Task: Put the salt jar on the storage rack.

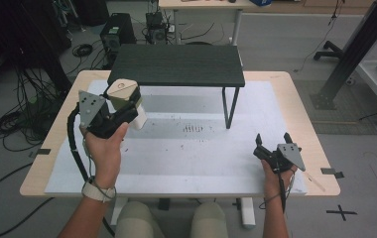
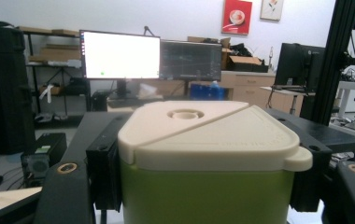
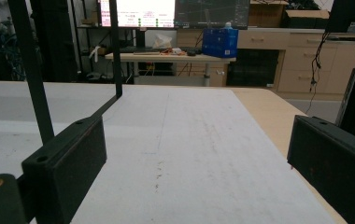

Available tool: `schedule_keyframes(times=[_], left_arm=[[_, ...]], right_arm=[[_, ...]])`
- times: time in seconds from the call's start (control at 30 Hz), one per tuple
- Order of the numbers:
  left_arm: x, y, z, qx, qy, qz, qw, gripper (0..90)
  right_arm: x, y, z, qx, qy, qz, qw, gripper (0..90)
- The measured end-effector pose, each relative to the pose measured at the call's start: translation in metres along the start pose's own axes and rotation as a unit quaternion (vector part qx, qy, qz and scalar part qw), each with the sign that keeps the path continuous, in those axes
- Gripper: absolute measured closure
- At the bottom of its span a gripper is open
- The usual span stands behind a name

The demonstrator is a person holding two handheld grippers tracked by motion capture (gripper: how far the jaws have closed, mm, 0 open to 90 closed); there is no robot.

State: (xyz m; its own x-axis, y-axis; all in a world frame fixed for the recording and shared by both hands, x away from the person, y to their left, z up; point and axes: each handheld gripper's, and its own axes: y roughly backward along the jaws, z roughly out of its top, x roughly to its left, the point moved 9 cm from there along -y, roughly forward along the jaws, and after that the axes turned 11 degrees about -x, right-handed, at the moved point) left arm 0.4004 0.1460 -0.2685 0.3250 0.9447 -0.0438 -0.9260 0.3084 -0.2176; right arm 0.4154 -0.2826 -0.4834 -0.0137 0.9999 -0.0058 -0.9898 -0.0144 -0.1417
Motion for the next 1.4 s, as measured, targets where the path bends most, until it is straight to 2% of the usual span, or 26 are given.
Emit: schedule_keyframes(times=[0.67,1.4], left_arm=[[0.001,-0.039,0.016,0.0,0.001,-0.002,1.0,31.0],[0.008,-0.059,0.025,0.0,0.006,0.005,1.0,31.0]], right_arm=[[0.0,0.0,0.0,0.001,0.001,-0.001,1.0,4.9],[0.0,0.0,0.0,0.002,0.003,-0.001,1.0,4.9]])
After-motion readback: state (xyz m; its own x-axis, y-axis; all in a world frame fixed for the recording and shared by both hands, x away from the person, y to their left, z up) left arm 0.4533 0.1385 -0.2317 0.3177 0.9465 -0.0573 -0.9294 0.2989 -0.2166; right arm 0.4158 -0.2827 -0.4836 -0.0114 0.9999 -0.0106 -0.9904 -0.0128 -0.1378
